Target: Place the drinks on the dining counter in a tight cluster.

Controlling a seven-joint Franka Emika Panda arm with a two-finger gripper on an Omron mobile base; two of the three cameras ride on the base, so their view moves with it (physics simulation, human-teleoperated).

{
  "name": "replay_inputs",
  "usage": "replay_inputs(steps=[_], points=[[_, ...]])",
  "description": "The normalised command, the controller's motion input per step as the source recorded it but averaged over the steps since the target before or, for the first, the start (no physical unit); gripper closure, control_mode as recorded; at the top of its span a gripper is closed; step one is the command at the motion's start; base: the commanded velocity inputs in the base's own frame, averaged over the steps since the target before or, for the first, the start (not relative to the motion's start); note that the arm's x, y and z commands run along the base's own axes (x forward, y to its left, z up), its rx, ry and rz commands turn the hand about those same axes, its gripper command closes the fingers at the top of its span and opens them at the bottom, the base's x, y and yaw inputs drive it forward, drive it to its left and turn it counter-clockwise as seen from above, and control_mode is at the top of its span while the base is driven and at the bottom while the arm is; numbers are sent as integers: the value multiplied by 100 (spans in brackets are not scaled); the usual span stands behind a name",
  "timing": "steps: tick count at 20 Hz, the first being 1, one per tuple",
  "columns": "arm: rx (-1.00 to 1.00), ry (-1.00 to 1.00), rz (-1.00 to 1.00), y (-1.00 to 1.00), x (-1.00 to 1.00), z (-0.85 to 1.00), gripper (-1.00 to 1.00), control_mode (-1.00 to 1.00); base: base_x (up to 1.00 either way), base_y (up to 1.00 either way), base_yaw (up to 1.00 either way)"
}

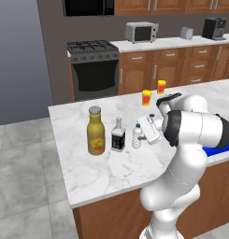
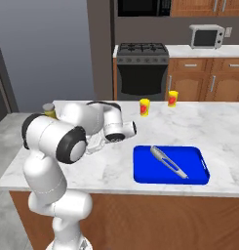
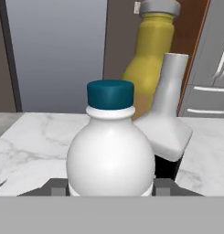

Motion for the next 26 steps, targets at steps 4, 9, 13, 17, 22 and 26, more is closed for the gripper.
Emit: replay_inputs(steps=[4,9,13,17,22,26], points=[[0,0,0,0,31,-6,100,-100,0,0,0],[0,0,0,0,29,-21,100,-100,0,0,0],[0,0,0,0,11,-29,100,-100,0,0,0],[0,0,0,0,7,-30,100,-100,0,0,0],[0,0,0,0,16,-30,100,-100,0,0,0],[0,0,0,0,23,-5,100,-100,0,0,0]])
